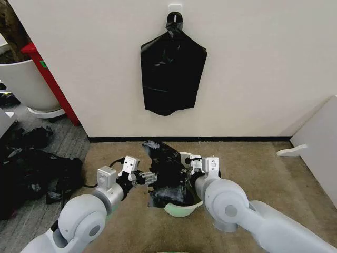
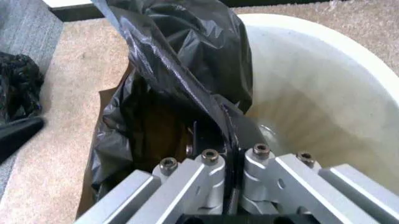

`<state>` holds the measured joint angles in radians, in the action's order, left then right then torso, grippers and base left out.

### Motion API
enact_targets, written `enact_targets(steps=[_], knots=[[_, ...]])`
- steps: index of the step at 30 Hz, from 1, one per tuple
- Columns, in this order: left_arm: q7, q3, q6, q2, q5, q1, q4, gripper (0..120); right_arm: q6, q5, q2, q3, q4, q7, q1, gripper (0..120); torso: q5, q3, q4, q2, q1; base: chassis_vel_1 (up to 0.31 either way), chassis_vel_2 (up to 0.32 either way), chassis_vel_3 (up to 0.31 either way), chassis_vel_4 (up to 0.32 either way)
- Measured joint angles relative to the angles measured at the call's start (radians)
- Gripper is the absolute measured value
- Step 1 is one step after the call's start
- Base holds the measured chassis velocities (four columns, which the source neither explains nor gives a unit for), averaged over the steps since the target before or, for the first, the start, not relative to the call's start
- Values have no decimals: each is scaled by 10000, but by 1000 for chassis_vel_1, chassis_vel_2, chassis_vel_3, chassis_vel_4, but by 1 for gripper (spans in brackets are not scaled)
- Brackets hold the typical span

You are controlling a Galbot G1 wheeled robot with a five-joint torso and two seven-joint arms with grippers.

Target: Place the garbage bag over the trash bin.

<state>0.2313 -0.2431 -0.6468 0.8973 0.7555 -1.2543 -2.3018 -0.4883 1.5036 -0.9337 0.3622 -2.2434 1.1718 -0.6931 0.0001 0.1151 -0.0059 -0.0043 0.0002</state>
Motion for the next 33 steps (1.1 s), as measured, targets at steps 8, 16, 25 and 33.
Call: enact_targets(steps=[8, 16, 25, 33], knots=[[-75, 657, -120, 43, -29, 675, 501, 100, 2, -1, -42, 30, 17, -51, 51, 0, -1, 0, -1, 0, 0, 0, 0, 0, 0], [438, 1165, -258, 298, 21, 959, 1092, 100, 0, 62, 142, -175, -47, -140, 19, 0, 0, 0, 0, 0, -1, 0, 0, 0, 0], [862, 2033, -303, 756, 29, 1555, 1730, 100, -21, 132, 386, -461, -231, -196, -165, 0, 1, 0, -1, 0, -1, 0, 0, 0, 0], [2102, 2242, -866, 1021, 843, 1877, 1753, 100, -97, 159, 643, -778, -346, -394, -509, 0, 0, 0, -1, 0, 0, 0, 0, 0, 0]])
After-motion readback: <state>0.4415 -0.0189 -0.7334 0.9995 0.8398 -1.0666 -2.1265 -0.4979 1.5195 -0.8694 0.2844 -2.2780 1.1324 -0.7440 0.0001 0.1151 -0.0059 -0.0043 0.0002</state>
